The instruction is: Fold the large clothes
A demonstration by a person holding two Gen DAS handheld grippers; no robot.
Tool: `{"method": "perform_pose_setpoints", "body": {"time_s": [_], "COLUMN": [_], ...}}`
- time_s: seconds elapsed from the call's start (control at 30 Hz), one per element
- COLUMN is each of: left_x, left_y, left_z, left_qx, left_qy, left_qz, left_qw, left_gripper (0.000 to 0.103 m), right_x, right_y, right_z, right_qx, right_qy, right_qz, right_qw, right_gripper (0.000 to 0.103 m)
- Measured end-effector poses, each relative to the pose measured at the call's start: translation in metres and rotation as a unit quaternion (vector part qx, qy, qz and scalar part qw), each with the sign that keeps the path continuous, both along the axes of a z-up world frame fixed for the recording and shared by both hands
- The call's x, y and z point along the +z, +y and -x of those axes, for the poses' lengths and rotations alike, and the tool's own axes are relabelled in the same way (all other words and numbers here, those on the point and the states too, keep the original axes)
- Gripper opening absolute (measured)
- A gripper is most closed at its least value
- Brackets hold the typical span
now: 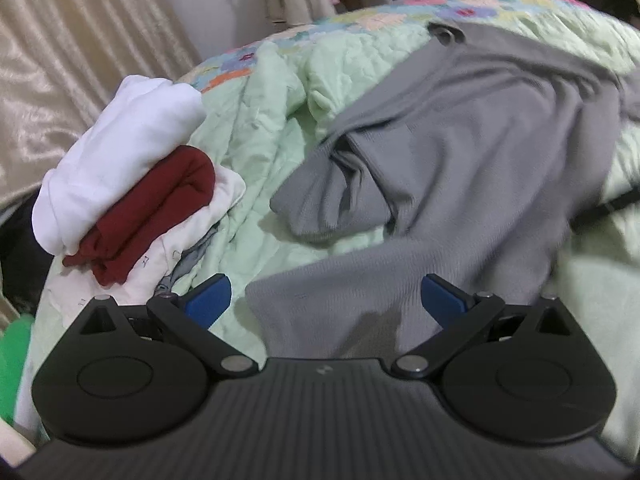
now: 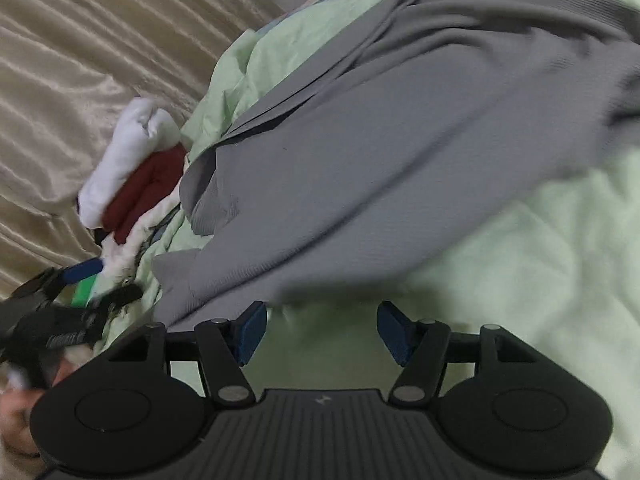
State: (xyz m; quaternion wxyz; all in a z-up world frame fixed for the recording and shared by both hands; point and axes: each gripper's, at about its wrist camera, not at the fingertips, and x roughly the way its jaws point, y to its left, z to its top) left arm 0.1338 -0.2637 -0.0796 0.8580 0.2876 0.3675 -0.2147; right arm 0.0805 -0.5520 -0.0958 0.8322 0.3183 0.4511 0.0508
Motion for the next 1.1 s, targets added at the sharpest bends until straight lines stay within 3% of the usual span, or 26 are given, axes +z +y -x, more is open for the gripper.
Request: {"method": "perform_pose_setpoints", "body": {"time_s": [0.03,0.13,0.17,0.33,0.43,0.53,0.6,0.67,0.77,0.83,1.1], "left_x": [-0.002,-0.001,0.001,0.014,0.011,0.002,-0.004,-0.006,-0.004,-0.003,0.013], "left_y": [0.004,0.013,0.013,-0.001,-0.028,-0.045,-0.053,-0.055,-0.056,-0.058,-0.083], "left_z": [0.002,-0.002,-0.003,0.002,0.009,0.008,0.007,0.005,0.003,-0.002,-0.009], "left_qx": [-0.005,-0.001,-0.005,-0.054,-0.103,-0.114,-0.117,-0.113,-0.115,-0.113,-0.098], "left_qy": [-0.001,0.001,0.004,0.012,-0.005,-0.008,-0.005,0.006,0.018,0.022,0.008], "left_qz": [-0.008,-0.003,0.008,0.057,0.038,0.012,0.001,0.007,0.023,0.032,0.072], "left_qw": [1.0000,1.0000,0.9999,0.9968,0.9939,0.9933,0.9932,0.9936,0.9929,0.9928,0.9926], "left_gripper": [0.103,0.103,0.103,0.103,0.103,0.103,0.103,0.103,0.103,0.103,0.103], "right_x": [-0.004,-0.004,-0.001,0.025,0.042,0.059,0.057,0.051,0.044,0.049,0.078], "right_y": [0.002,0.001,0.001,-0.014,-0.013,-0.015,-0.014,-0.020,-0.022,-0.039,-0.056], "right_z": [-0.009,-0.020,-0.023,-0.024,-0.025,-0.025,-0.031,-0.038,-0.050,-0.055,-0.060], "right_qx": [0.000,-0.007,-0.007,-0.006,0.006,0.006,0.001,-0.011,-0.029,-0.055,-0.072], "right_qy": [0.004,0.015,0.019,0.007,0.017,0.023,0.024,0.002,-0.037,-0.096,-0.137], "right_qz": [-0.006,0.009,0.022,-0.020,0.005,0.044,0.036,0.002,-0.056,-0.121,-0.170], "right_qw": [1.000,1.000,1.000,1.000,1.000,0.999,0.999,1.000,0.997,0.986,0.973], "right_gripper": [0.061,0.009,0.009,0.010,0.010,0.015,0.015,0.009,0.008,0.008,0.008]}}
